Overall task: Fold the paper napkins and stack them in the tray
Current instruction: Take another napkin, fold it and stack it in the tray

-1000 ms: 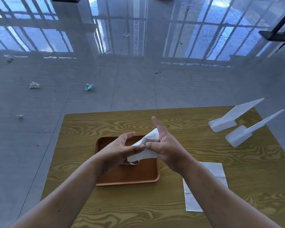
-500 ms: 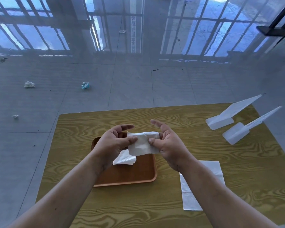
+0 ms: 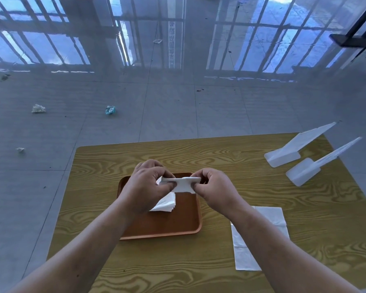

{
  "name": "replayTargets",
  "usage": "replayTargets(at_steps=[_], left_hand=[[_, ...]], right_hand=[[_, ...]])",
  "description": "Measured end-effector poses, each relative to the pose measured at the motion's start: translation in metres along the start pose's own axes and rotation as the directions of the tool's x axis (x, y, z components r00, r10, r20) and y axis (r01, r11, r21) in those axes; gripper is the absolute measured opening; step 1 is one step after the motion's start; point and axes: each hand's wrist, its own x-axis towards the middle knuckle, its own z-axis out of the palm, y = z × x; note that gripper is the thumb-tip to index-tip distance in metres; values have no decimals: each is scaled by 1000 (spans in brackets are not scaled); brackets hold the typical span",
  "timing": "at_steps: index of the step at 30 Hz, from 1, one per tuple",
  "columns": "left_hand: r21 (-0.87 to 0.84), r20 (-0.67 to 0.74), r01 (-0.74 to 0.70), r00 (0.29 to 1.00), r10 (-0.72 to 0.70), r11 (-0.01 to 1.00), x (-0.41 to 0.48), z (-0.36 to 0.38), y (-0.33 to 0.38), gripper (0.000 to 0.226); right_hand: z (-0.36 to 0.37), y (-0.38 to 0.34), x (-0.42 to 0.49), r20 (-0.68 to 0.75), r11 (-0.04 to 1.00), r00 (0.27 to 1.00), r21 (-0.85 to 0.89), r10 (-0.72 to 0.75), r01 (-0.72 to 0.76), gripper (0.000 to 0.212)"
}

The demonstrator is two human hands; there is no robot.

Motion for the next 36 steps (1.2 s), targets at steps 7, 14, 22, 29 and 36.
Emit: replayTargets(at_steps=[7, 14, 22, 29, 36], left_hand=[[-637, 214, 250, 966, -145, 729, -2, -19, 12, 17], [-828, 226, 313, 946, -233, 466, -2, -13, 13, 36], [-756, 393, 486, 873, -289, 438, -8, 6, 0, 25], [-772, 359, 456, 887, -289, 443, 2, 6, -4, 13], [-793, 325, 433, 896, -303, 428, 5, 2, -16, 34]], right_hand=[[-5, -6, 4, 269, 844, 963, 517, 2, -146, 23], [5, -15, 3, 345, 688, 937, 668, 53, -285, 21], [17, -16, 8, 271, 599, 947, 733, 174, -321, 17], [26, -14, 13, 316, 602, 926, 705, 207, -375, 27], [24, -10, 20, 302, 687, 930, 632, 208, -359, 37]])
